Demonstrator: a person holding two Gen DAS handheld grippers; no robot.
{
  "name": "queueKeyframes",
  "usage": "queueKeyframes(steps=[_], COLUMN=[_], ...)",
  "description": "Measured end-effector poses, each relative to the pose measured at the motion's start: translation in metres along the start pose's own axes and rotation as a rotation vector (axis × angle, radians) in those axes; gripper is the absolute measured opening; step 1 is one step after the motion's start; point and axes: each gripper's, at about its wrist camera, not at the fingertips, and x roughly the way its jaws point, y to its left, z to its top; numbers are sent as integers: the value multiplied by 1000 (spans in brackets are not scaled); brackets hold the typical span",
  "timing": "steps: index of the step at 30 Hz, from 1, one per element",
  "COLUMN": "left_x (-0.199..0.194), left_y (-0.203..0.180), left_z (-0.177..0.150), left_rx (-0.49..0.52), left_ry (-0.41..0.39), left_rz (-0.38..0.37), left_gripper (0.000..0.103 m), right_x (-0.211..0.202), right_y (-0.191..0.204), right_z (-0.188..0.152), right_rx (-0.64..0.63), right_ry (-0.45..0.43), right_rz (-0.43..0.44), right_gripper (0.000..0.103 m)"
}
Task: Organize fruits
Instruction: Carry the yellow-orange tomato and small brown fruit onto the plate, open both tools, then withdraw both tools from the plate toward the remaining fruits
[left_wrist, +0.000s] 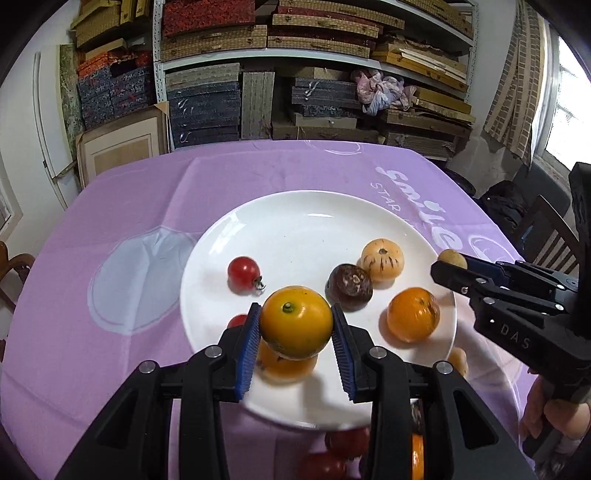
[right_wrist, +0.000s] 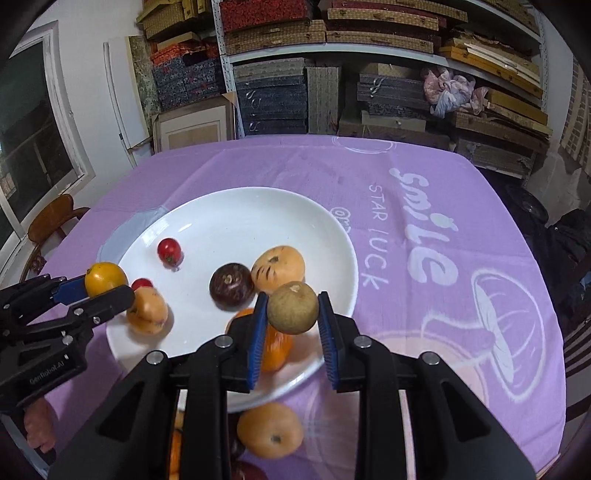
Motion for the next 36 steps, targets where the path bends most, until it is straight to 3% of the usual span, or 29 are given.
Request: queueKeyframes(steps=[4,6,10,14,19,23,28,36], left_x=[26,27,3,-39,-67,-75,-66,-46], left_y=[-3,-1,8,25,23,5,-16,-24], left_z=[12,12,6,-21,-77,-113,-125,-127], left_rx=[-13,-29,-45,-70,-15,42,90,88], left_ry=[34,29,-26,-71,-63,-48,-46,-17], left_rz=[6,5,22,38,98,88,89,68], left_gripper=[39,39,63,82,85,85,87,92], right_x=[19,13,-26,-74,-105,-104,-107,-107], right_y=[-4,-7,-13,-22,-39,-55,-70,-67], right_z=[11,9,-5,-47,-102,-118,-122,-121], right_rx=[27,41,46,76,128,199,267,259], right_ry=[9,-22,-116,-211,-258,-228,-234,-216], right_rz=[9,4,-9,-21,-42,-26,3,6], right_gripper=[31,68,74,99,99,99,99,99])
